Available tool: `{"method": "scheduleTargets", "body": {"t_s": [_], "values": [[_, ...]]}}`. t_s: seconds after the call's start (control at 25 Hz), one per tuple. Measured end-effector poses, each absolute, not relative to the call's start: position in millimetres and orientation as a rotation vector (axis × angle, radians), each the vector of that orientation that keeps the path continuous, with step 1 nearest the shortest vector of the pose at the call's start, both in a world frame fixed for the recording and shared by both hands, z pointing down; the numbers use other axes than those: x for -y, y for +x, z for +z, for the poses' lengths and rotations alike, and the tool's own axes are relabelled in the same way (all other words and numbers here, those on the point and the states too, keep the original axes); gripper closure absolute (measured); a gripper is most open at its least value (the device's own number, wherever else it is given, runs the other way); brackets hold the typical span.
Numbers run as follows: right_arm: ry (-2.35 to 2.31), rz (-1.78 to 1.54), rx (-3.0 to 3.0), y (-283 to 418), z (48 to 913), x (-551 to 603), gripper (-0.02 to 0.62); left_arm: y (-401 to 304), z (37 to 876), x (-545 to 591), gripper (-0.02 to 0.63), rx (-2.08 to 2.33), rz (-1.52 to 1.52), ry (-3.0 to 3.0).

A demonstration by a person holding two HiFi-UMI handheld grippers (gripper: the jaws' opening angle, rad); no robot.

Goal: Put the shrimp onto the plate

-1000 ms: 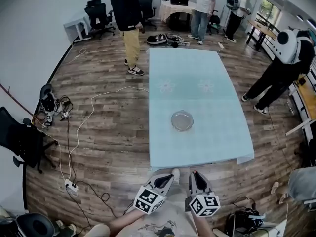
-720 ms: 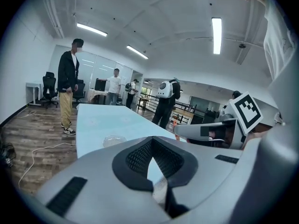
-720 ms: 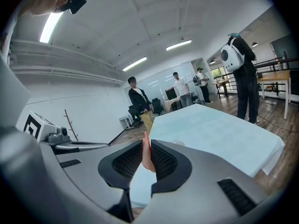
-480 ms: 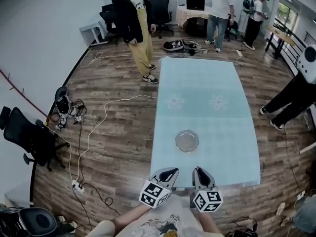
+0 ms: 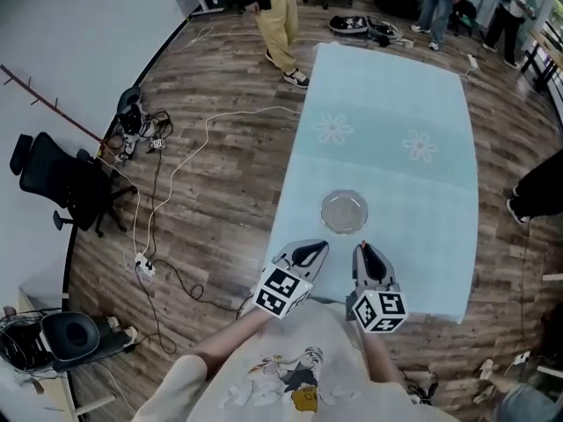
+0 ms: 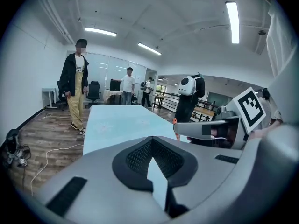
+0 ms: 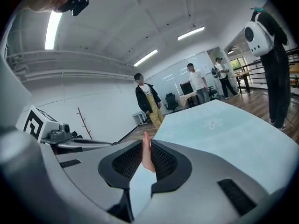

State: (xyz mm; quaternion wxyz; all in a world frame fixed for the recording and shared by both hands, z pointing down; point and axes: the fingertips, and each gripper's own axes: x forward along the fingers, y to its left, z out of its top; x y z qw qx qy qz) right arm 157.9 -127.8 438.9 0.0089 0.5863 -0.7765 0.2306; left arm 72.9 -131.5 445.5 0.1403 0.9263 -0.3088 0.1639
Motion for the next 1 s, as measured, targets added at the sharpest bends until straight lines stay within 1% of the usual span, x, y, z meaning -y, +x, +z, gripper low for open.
{"method": "scheduleTargets", "body": {"t_s": [0.24,0.6,1.0], "values": [[1.699,0.738,2.397,153.2,468.0,145.7,0.522,71.1,464.8,138.2,0.598,0.896,0.522,2.602],[1.687,0.763,2.306,157.3,508.8,163.7,0.522,62.3,509.8,158.5,0.598,0.918,0.533,2.507],[1.624,0.731,2.270,166.1,552.0,186.5,0.522,79.9,541.6,170.1,0.598,0.930,0.562,2.489]]}}
